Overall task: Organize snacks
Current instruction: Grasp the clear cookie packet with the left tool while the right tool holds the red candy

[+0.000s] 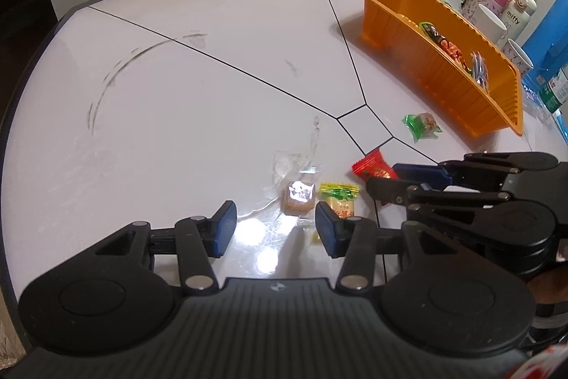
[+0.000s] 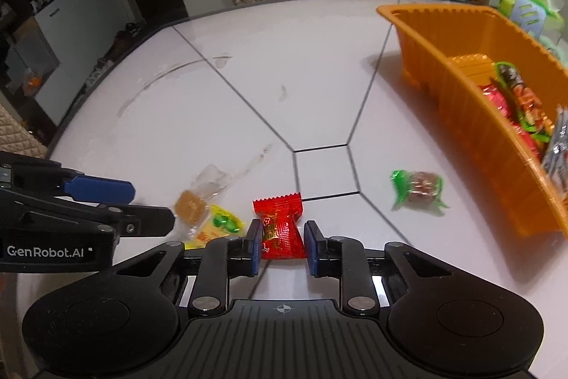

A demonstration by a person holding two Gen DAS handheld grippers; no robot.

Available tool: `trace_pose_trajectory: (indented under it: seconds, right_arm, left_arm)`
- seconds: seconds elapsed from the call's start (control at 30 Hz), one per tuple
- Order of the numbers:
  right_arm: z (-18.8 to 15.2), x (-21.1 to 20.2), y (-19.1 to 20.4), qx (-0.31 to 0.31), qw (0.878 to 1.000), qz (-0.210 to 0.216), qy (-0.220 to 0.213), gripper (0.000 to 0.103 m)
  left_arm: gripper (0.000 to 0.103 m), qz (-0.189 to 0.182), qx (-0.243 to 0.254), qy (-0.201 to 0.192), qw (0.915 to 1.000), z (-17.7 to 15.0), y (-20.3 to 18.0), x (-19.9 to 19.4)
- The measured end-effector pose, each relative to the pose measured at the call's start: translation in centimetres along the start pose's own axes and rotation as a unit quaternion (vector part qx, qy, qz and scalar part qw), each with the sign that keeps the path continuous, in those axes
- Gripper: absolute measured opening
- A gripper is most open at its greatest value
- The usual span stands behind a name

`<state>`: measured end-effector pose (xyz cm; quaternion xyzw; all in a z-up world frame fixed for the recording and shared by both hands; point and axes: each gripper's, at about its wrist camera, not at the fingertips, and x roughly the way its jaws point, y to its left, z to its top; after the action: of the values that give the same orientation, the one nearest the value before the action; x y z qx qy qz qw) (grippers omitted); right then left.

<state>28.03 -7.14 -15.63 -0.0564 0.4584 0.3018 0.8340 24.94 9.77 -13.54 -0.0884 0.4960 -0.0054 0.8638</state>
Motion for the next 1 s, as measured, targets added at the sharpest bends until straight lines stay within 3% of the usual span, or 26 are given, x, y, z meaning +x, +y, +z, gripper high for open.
trace_pose_trajectory:
  seconds: [0.13, 0.33, 0.53, 0.63, 1.0]
  right_arm:
    - [0.1, -0.3, -1.1, 0.019, 1.0, -0.003, -0.002, 0.025]
    - [0.2, -1.1, -2.4, 0.048, 0.999, -0.005, -0.002, 0.025]
    - [0.0, -1.6, -3.0, 0.061, 0.998, -0.008, -0.003, 0.025]
    - [-0.2, -1.7, -3.2, 0.063, 0.998, -0.009, -0.001, 0.025]
    - [-0.4, -2.0, -3.3, 0.064, 0.998, -0.009, -0.003, 0.025]
  left_arm:
    - [0.044, -0.004, 0.011, 0.003, 0.9999, 0.2, -0.4, 0.6]
    - [0.031, -0.005, 0.026, 0.002, 0.9996, 0.6, -1.1, 1.6]
    - [0.028, -0.004, 0.041, 0.0, 0.9991, 0.7, -1.5, 2.2]
    - [0.019, -0.001, 0.048, -0.002, 0.9989, 0.8, -1.7, 2.4]
    - [0.018, 0.011, 0.073, -0.005, 0.9972, 0.2, -2.5, 2.1]
